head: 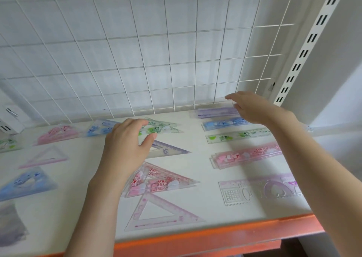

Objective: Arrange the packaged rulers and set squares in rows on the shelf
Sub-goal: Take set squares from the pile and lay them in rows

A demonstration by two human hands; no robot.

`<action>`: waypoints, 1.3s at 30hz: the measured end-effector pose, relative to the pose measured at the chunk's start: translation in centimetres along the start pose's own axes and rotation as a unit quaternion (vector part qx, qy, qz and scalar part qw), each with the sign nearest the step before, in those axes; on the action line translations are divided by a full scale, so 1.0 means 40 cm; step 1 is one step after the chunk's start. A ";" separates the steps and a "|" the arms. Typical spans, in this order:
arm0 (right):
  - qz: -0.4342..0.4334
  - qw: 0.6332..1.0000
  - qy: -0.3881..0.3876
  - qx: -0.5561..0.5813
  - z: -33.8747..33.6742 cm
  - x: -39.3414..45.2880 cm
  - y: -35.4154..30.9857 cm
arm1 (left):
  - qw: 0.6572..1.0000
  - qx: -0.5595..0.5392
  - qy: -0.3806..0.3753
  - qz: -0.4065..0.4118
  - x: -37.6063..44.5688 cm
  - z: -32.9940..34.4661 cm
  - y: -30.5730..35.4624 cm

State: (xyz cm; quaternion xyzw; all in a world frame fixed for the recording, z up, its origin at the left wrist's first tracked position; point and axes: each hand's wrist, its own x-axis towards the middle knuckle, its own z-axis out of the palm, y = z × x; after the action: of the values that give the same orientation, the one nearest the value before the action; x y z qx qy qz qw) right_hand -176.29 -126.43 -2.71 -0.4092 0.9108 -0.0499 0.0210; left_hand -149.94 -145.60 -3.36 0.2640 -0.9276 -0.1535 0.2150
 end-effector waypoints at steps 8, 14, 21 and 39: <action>-0.075 0.991 0.081 0.078 -0.033 -0.112 -0.232 | 1.000 0.004 0.001 -0.024 -0.048 -0.036 -0.033; -0.136 0.969 0.118 0.167 0.009 -0.196 -0.490 | 0.998 -0.033 0.033 -0.052 -0.128 -0.099 -0.141; -0.173 0.966 0.096 0.166 0.064 -0.189 -0.780 | 0.994 -0.013 0.067 -0.084 -0.227 -0.237 -0.380; -0.168 0.972 0.072 0.148 0.146 -0.189 -1.448 | 0.993 0.016 0.059 -0.102 -0.373 -0.576 -0.946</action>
State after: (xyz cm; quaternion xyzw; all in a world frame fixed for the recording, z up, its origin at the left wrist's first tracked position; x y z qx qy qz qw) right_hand -127.75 -159.42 -2.28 -0.5442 0.8104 -0.2167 0.0072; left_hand -111.40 -172.02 -3.35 0.3696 -0.8836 -0.1441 0.2487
